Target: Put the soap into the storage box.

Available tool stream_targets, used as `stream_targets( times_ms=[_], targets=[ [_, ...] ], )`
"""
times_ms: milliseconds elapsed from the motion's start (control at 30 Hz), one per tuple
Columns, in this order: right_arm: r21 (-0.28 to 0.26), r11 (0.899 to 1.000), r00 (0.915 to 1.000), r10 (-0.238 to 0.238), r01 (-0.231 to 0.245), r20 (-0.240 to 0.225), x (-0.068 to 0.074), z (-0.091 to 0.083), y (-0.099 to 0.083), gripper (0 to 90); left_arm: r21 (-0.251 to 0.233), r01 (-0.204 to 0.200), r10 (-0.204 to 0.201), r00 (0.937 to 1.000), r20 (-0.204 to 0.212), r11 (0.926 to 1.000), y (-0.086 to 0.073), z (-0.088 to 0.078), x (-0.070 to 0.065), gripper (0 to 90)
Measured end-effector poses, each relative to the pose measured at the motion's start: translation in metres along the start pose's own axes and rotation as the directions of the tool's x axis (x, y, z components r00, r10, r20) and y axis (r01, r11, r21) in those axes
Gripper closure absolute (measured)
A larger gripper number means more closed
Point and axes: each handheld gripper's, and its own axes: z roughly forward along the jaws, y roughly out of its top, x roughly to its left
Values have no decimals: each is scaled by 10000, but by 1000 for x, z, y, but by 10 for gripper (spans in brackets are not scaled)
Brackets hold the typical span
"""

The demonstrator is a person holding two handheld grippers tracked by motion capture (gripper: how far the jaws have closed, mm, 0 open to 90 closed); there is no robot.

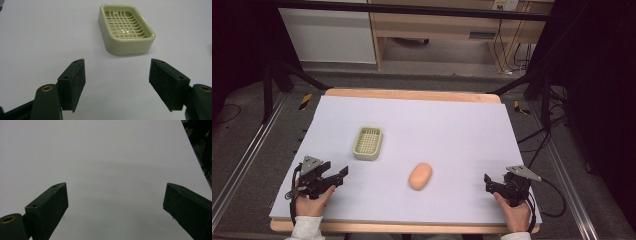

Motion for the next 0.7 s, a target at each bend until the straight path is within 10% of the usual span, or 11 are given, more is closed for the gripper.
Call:
stream_targets(
  times_ms=[700],
  targets=[
    [147,9999,9999,-30,32,-145,1,0,-1,55,87,-639,631,9952,742,9979,3,4,-33,299]
  ],
)
